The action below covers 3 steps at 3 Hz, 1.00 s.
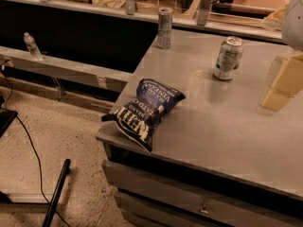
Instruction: Move 7up can near blue chip bag
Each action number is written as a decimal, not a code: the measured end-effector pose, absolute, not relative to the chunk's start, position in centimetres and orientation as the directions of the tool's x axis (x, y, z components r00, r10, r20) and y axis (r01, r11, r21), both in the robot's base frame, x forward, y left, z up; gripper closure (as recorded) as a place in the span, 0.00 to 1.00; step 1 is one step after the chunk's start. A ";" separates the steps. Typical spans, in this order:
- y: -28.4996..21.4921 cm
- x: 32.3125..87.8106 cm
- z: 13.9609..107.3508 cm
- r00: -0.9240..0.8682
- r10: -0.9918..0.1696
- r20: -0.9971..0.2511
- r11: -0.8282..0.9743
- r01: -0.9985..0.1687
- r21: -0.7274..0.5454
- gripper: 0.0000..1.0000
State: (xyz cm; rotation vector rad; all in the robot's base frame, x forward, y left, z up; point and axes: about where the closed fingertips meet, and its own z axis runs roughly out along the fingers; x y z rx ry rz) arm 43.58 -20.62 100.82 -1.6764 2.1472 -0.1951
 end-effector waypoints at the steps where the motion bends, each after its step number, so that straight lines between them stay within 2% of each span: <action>1: -20.6 43.6 100.8 -0.195 -0.954 -0.230 0.268 -0.897 -0.353 0.00; 2: -20.6 45.3 100.5 -0.197 -0.944 -0.265 0.285 -0.891 -0.352 0.00; 3: -21.1 50.5 100.2 -0.193 -0.935 -0.297 0.301 -0.876 -0.378 0.00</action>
Offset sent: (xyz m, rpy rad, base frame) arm 0.0452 -0.0016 -0.0115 0.0885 -0.0119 -0.0142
